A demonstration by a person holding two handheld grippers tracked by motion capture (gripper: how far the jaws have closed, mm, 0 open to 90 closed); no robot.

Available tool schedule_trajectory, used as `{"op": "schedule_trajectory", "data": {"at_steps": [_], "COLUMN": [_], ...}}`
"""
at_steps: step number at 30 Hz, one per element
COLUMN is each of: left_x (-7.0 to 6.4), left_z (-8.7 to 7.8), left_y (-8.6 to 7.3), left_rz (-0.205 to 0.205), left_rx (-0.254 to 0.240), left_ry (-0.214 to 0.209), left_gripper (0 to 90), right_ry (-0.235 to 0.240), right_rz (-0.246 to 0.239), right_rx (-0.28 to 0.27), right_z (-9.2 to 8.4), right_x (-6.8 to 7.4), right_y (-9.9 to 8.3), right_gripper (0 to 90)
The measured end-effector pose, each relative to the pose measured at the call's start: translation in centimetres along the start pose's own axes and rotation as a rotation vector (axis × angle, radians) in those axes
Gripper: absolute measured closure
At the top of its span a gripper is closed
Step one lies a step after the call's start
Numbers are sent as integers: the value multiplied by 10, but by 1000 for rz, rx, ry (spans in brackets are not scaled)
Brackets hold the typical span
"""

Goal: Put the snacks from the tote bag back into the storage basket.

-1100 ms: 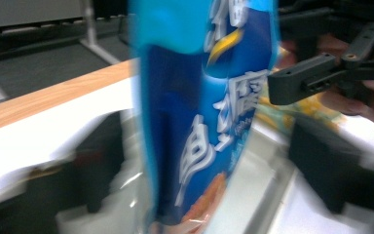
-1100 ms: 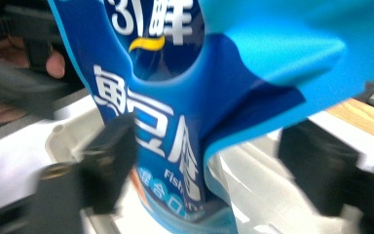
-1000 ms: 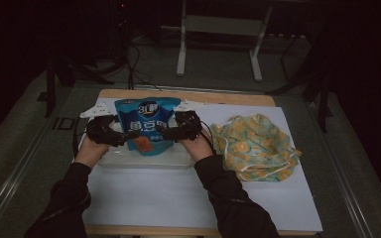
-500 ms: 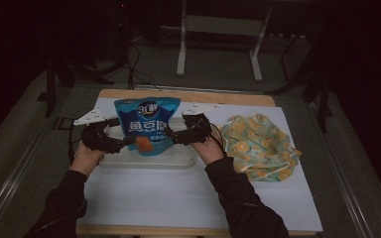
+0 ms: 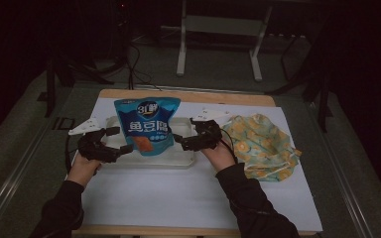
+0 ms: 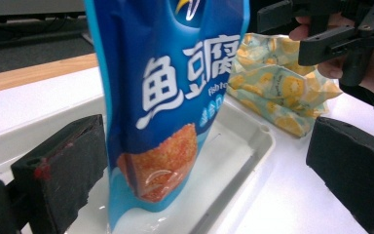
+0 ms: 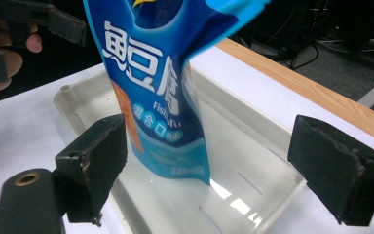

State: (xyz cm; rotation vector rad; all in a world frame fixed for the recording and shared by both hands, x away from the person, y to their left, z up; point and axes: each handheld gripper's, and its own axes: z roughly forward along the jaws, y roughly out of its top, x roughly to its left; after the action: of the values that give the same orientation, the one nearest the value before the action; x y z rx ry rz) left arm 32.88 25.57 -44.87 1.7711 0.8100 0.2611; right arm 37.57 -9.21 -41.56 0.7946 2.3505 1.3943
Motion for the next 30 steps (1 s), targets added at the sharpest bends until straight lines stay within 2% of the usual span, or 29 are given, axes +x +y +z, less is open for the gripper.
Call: {"op": "schedule_trajectory", "data": {"at_steps": [5, 7, 9, 10, 15, 20, 24, 27, 29, 30], "left_x": [-5, -7, -11, -12, -13, -19, -27, -32, -36, -38], "left_z": [-4, -5, -6, -7, -13, -15, -14, -13, -12, -12], "left_y": [-8, -13, -17, -19, -31, -40, -47, -52, -56, -57], "left_rz": [-8, -4, 11, 11, -19, -15, -26, -17, -24, -23], "left_rx": [-9, 2, 22, 30, 7, 22, 14, 26, 20, 25], "left_ry": [7, 7, 25, 23, 15, 19, -1, 1, -9, -10], "left_gripper": [21, 21, 21, 21, 21, 21, 21, 21, 21, 21], "right_ry": [-7, -8, -12, -12, -19, -25, -31, -41, -43, -49], "right_rz": [3, 1, -4, -4, -7, -10, -8, -4, -5, -6], "right_rx": [-1, 0, 2, 2, 0, 1, -2, 1, 2, 0], "right_z": [-10, -12, -18, -18, -29, -40, -52, -64, -66, -74], "right_x": [-4, -5, -7, -7, -10, -12, -14, -17, -18, -20], "right_y": [-10, -11, -16, -16, -24, -33, -44, -55, -57, -63], "right_gripper": [144, 144, 144, 144, 144, 144, 144, 144, 144, 144]}}
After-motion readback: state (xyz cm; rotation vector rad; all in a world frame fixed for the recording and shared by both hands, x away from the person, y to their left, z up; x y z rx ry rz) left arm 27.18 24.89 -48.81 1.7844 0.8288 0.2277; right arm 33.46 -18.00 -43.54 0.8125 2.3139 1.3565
